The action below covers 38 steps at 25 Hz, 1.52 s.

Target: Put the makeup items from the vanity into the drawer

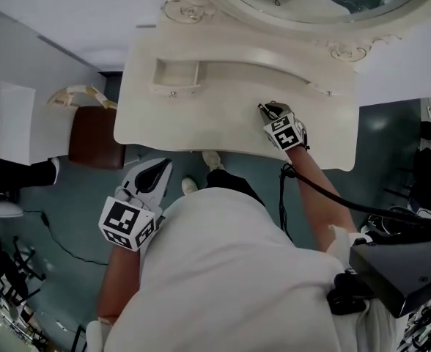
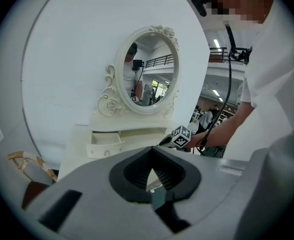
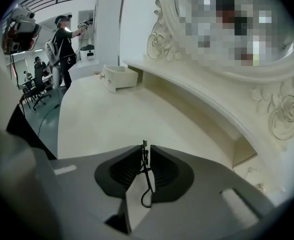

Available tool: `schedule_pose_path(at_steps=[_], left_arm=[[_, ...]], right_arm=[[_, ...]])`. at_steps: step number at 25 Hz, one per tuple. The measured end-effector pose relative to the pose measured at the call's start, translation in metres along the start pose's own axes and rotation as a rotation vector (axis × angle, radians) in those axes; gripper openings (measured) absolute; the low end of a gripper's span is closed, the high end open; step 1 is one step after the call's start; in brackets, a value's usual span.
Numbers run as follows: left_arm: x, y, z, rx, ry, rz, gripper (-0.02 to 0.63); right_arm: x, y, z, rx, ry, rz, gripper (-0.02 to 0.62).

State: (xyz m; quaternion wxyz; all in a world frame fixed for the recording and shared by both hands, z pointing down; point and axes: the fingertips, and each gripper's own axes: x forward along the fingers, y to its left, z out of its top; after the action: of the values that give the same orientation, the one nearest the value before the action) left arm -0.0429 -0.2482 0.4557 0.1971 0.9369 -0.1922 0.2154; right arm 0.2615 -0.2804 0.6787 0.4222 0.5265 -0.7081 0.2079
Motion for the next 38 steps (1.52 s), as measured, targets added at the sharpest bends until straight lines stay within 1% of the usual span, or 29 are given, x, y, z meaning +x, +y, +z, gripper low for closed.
schedule_pose_path(at_steps=[2,7,12,19,26,29,31,38], left_arm=[[0.007,0.004,0.004,-0.006,-0.005,0.009,0.003],[0.016,0.014,0.011,-0.020,-0.018,0.027,0.003],[0.019,0.023,0.019,-0.028,-0.040,0.038,0.003],[0.016,0.027,0.023,-0.039,-0.068,0.040,0.003],[0.000,0.034,0.023,-0.045,-0.092,0.080,0.003],[-0.006,0.037,0.023,-0.056,-0.106,0.098,0.003],[-0.011,0.040,0.022,-0.065,-0.114,0.116,0.003],[-0.043,0.058,0.012,-0.108,-0.138,0.217,0.003]], right_arm=[[0.004,-0.003,-0.001,-0.020,0.010,0.003,0.032],[0.002,-0.006,0.003,-0.039,0.015,0.029,0.021],[-0.008,-0.003,0.024,-0.078,0.021,0.082,0.015],[-0.031,0.011,0.084,-0.175,-0.025,0.169,0.015],[-0.045,0.036,0.153,-0.288,-0.079,0.257,0.015],[-0.050,0.049,0.179,-0.312,-0.101,0.296,0.014],[-0.050,0.058,0.195,-0.321,-0.123,0.320,0.014],[-0.030,0.093,0.249,-0.395,-0.170,0.390,0.014]])
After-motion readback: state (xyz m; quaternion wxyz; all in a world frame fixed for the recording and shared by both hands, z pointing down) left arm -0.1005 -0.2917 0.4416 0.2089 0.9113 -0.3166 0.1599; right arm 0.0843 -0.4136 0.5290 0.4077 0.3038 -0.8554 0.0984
